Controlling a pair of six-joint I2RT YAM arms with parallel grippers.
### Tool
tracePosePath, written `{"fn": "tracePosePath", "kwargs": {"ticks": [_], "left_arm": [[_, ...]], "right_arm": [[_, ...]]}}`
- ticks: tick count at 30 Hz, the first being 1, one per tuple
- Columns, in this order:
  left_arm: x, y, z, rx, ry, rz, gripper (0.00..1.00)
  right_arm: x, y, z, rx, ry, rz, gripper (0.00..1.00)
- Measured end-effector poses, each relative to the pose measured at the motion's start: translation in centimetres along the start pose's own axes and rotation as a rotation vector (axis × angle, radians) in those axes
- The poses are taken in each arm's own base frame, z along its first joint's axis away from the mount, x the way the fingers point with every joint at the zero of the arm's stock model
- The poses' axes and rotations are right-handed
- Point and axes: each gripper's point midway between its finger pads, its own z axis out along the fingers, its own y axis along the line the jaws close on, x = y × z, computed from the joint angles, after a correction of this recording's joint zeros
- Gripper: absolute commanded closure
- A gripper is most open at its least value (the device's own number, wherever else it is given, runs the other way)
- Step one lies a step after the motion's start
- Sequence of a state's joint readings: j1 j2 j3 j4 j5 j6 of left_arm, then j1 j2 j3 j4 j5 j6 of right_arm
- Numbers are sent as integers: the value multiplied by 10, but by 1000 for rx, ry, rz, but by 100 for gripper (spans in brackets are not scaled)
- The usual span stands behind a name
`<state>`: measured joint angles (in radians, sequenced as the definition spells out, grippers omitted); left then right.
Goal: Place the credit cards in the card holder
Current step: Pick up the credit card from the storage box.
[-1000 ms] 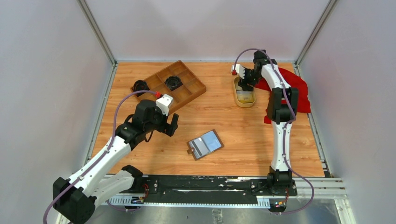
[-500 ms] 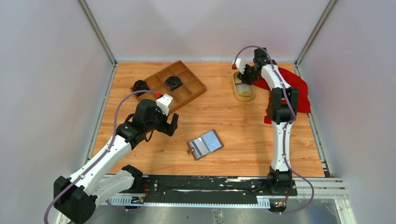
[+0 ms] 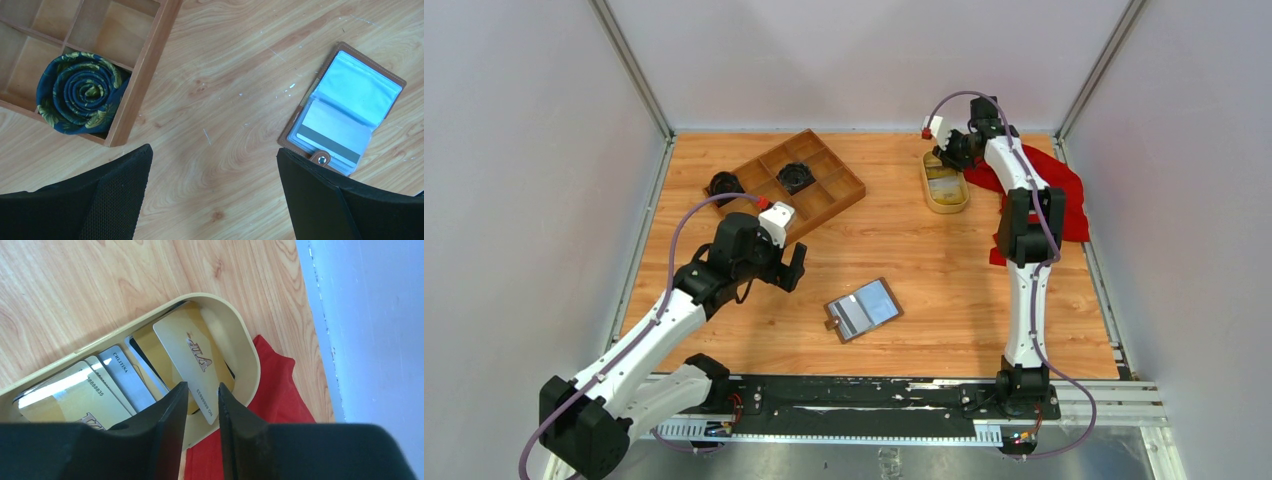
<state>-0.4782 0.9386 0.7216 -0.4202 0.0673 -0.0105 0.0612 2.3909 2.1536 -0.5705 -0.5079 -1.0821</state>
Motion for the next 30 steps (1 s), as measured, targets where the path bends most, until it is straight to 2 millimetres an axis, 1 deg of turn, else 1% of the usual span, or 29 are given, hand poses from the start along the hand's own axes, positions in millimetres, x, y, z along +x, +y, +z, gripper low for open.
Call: {"fn": "tracePosePath", "kwargs": {"ticks": [7,14,19,26,30], "left_arm": [[1,1,1,-2,3,-2,0],[3,2,2,-4,13,-4,0],[4,2,4,-4,21,-5,0],[7,2,6,-5,33,-6,0],[8,4,7,-9,39,-10,0]], "right_arm": [[-2,-3,0,13,-6,10,78],[-5,-9,1,34,-18,4,82],[-7,-11,1,41,-28,-3,82],[-10,-11,1,35,-43,-29,78],[-11,-15,3,42,-49,-50,78]]}}
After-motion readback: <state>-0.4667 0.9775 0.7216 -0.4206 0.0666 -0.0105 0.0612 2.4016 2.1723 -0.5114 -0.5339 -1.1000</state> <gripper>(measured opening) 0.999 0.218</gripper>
